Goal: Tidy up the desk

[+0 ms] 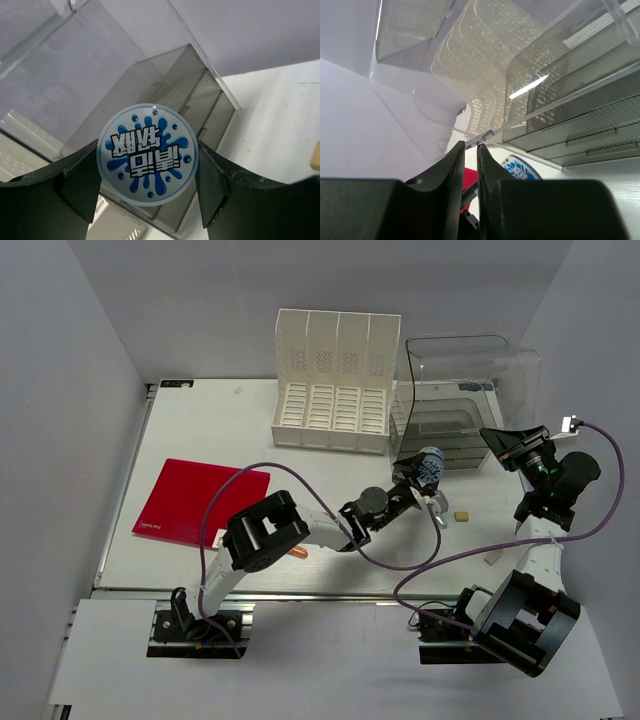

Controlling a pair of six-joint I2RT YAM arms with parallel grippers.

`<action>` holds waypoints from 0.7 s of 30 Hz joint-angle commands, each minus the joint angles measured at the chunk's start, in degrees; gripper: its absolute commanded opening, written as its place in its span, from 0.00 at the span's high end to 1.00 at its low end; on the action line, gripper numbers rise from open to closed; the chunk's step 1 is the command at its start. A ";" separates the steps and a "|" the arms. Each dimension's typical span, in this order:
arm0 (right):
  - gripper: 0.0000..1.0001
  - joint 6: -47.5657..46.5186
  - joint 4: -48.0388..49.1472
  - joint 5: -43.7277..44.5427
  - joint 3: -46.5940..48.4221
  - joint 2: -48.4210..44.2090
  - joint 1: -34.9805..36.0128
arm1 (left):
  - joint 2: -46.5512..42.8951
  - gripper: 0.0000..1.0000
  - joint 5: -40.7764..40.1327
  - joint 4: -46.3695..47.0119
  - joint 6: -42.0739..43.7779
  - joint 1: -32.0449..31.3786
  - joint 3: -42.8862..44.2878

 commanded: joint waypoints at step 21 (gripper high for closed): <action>1.00 -2.99 0.36 -2.22 5.11 -0.85 0.18 | 5.89 1.00 -4.20 9.68 9.00 0.22 15.36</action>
